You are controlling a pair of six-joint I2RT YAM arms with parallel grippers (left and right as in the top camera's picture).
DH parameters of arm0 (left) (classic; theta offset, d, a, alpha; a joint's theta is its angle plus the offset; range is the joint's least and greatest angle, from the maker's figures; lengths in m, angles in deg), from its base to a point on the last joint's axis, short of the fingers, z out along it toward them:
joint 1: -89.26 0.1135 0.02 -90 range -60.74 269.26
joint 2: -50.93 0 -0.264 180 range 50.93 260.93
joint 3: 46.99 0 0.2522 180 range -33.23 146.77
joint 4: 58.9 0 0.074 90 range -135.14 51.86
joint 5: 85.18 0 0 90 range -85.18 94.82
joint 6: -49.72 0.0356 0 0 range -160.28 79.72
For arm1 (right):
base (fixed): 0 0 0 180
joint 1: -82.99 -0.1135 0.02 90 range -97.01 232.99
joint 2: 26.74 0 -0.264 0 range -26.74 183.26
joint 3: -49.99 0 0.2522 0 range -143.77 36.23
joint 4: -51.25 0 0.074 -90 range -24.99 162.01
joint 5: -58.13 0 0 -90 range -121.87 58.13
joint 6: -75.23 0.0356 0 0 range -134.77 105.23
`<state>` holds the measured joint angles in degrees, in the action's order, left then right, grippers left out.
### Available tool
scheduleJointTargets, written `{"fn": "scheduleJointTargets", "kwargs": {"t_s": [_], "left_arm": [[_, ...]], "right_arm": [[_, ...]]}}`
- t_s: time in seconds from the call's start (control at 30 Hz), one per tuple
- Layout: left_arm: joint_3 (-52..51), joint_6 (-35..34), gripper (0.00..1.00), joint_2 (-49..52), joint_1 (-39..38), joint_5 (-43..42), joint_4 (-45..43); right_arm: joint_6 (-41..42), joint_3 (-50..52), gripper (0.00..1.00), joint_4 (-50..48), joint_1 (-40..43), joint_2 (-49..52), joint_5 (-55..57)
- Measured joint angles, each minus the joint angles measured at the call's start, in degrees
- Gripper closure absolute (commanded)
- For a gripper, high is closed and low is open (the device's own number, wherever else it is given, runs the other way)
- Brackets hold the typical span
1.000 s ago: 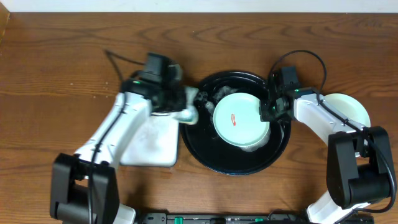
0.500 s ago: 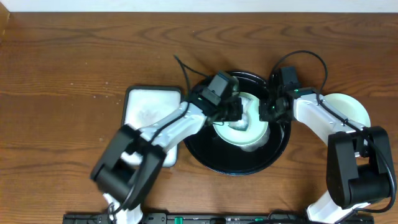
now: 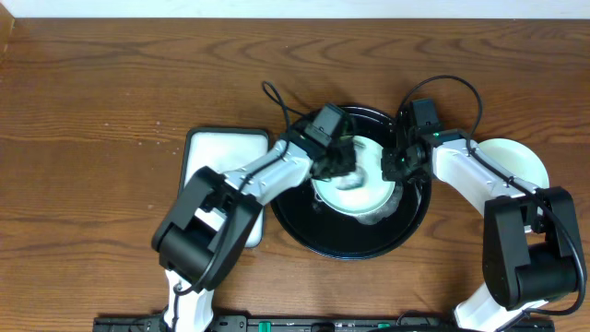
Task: Clean dirty plates on tray and stack at the side
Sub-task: 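Scrub the red-marked plate with the sponge while the right gripper holds it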
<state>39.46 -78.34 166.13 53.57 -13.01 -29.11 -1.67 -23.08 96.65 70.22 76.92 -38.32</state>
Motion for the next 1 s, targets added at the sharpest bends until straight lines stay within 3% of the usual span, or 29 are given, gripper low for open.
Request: {"fn": "scheduleJointTargets", "kwargs": {"t_s": [0.2, 0.47, 0.73, 1.0], "left_arm": [[3.2, 8.1, 0.92, -0.7, 1.4, 8.4, 9.8], [3.5, 10.4, 0.93, -0.5, -1.2, 13.6, 9.4], [3.4, 0.5, 0.92, 1.3, -3.9, 4.9, 0.3], [3.9, -3.7, 0.93, 1.4, -4.8, -4.1, 6.5]], "right_arm": [[0.1, 0.0, 0.99, -0.1, 0.0, 0.0, -0.7], [0.2, 0.0, 0.99, 0.0, -0.4, 0.0, -1.0], [0.3, 0.0, 0.99, 0.2, -0.4, 0.0, -1.0], [0.3, 0.0, 0.99, 0.3, -0.4, 0.0, -1.0]]}}
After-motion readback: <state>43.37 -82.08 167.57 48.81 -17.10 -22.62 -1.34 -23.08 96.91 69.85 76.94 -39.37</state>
